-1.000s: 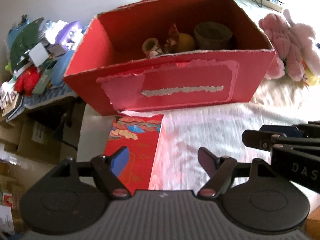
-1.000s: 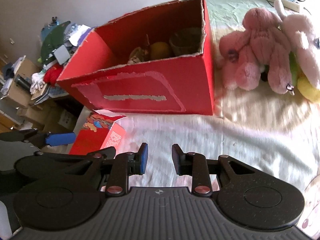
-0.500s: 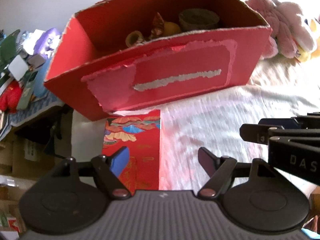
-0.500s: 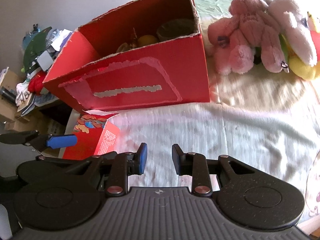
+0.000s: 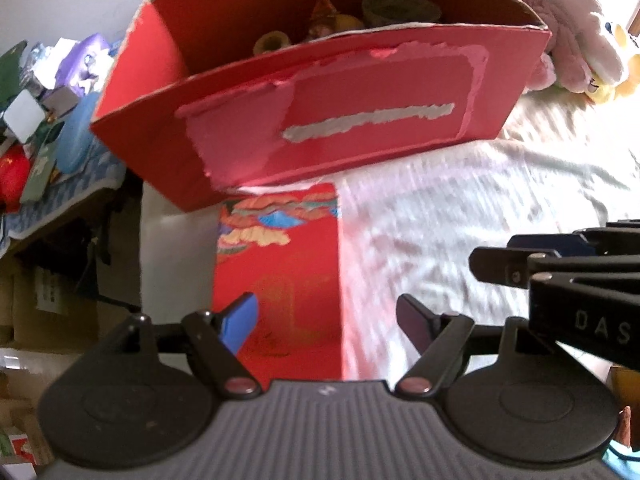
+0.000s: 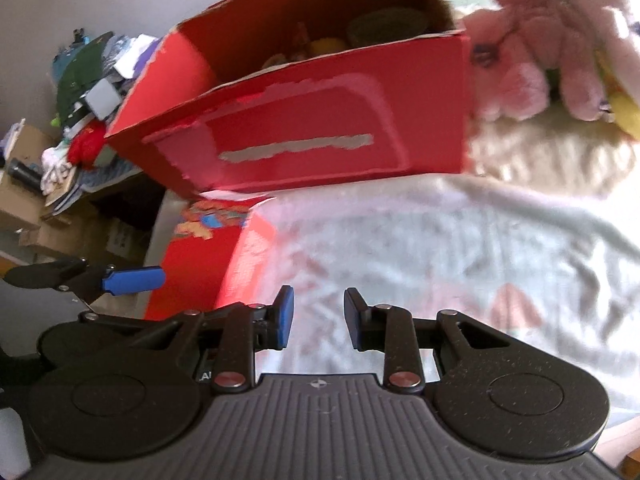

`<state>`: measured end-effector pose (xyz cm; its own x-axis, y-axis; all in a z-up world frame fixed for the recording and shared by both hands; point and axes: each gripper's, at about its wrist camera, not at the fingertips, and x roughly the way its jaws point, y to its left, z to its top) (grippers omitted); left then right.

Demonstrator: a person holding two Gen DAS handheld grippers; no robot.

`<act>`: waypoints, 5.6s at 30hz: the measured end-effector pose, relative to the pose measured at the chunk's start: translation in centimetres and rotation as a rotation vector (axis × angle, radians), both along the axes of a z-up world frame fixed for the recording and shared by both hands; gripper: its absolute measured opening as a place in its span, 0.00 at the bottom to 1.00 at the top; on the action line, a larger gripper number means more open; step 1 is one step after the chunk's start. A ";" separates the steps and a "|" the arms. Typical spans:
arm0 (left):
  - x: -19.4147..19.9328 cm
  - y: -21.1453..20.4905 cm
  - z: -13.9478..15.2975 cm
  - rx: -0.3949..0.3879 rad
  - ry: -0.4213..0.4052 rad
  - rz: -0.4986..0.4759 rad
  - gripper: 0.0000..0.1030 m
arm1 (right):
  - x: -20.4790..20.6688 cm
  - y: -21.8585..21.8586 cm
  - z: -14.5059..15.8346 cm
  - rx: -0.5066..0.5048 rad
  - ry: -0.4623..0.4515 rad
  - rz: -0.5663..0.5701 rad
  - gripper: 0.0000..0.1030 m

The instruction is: Organize objects

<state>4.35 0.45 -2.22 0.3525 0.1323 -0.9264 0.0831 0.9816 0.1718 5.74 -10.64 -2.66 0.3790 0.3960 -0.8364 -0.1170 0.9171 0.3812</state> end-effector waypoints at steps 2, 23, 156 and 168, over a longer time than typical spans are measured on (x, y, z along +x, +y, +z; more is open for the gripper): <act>-0.4 0.7 0.2 0.006 -0.011 0.015 0.80 | 0.1 0.8 0.2 0.011 -0.004 0.024 0.29; -1.3 6.5 -0.2 -0.031 -0.033 0.159 0.89 | 2.4 5.7 -0.3 0.068 0.028 0.104 0.46; 1.2 -18.8 0.0 -0.016 -0.015 -0.226 0.81 | -0.4 -14.5 1.8 0.181 -0.048 -0.016 0.47; 2.1 -21.3 6.2 0.004 -0.200 -0.376 0.81 | 0.0 -14.7 7.5 0.167 -0.258 -0.139 0.48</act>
<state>6.44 -20.86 4.00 0.5493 -0.0365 -0.8348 0.4002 0.8885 0.2245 5.73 -25.32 4.80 0.6299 0.4493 -0.6335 -0.1073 0.8582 0.5019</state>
